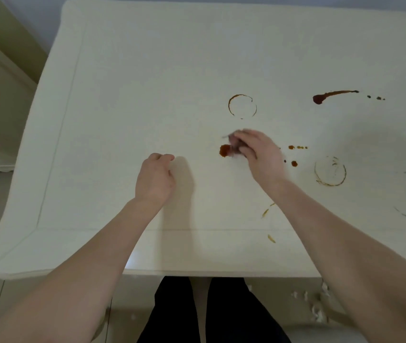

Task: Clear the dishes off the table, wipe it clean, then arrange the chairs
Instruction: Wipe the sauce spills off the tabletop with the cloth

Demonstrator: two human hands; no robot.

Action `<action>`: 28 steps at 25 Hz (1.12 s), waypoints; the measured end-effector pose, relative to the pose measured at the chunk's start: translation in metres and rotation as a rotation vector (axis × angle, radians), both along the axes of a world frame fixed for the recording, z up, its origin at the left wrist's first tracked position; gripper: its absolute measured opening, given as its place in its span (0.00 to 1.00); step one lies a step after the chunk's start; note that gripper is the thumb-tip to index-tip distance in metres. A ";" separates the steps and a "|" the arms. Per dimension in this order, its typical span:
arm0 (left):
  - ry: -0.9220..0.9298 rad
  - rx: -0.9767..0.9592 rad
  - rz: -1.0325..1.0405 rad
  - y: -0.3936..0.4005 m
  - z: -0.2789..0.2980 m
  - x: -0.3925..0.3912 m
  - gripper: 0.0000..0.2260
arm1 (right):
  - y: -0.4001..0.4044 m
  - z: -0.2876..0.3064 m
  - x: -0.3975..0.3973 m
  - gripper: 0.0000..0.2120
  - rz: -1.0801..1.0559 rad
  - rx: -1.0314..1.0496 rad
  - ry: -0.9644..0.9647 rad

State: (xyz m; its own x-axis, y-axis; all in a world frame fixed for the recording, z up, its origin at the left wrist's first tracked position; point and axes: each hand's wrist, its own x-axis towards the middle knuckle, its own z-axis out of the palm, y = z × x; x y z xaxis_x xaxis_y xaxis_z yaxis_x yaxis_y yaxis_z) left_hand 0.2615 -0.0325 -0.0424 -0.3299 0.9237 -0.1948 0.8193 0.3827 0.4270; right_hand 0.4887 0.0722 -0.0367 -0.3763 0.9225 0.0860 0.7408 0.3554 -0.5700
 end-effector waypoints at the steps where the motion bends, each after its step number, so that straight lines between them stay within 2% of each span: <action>1: 0.015 0.009 0.004 0.007 0.000 0.005 0.20 | 0.015 -0.002 -0.014 0.16 -0.010 -0.002 0.002; 4: 0.042 0.019 -0.020 0.021 -0.002 0.020 0.21 | 0.019 -0.022 -0.044 0.14 0.330 -0.065 -0.169; 6: 0.040 0.022 -0.045 0.027 -0.004 0.029 0.22 | 0.008 -0.042 -0.021 0.15 0.458 -0.075 -0.218; 8: 0.050 -0.025 -0.058 0.028 -0.006 0.037 0.24 | 0.002 -0.048 0.024 0.11 0.428 -0.078 -0.180; 11: 0.096 -0.163 -0.104 0.031 -0.006 0.049 0.25 | 0.008 -0.034 0.085 0.12 0.190 -0.103 -0.087; 13: 0.116 -0.184 -0.141 0.032 -0.008 0.054 0.25 | 0.019 -0.030 0.090 0.13 0.008 -0.099 -0.111; 15: 0.109 -0.184 -0.140 0.030 -0.012 0.055 0.24 | 0.017 -0.023 0.058 0.11 -0.026 -0.074 -0.072; 17: 0.103 -0.170 -0.126 0.028 -0.014 0.054 0.25 | -0.002 -0.028 0.019 0.07 0.242 -0.008 0.001; 19: 0.085 -0.156 -0.117 0.028 -0.015 0.051 0.26 | -0.034 -0.038 0.008 0.09 0.541 -0.048 -0.032; 21: 0.061 -0.172 -0.115 0.028 -0.014 0.047 0.26 | -0.038 -0.042 0.041 0.12 0.627 -0.038 -0.002; 22: 0.046 -0.177 -0.111 0.028 -0.013 0.046 0.26 | -0.031 -0.039 0.061 0.11 0.602 0.004 0.032; 24: 0.004 -0.163 -0.065 0.029 -0.007 0.051 0.25 | -0.014 -0.031 0.094 0.11 0.389 -0.002 0.055; 26: -0.037 -0.131 0.017 0.029 0.003 0.060 0.23 | -0.001 -0.022 0.099 0.14 0.122 -0.149 0.086; 28: -0.116 -0.084 0.094 0.032 0.012 0.070 0.19 | 0.003 -0.006 0.074 0.10 -0.170 -0.430 0.384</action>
State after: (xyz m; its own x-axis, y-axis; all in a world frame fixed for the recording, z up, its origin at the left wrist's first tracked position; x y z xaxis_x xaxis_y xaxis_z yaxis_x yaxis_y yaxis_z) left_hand 0.3314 -0.0007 -0.0307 -0.3849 0.8688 -0.3115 0.7251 0.4935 0.4803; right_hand 0.5630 0.0757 -0.0429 -0.2366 0.9492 -0.2074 0.4795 -0.0716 -0.8746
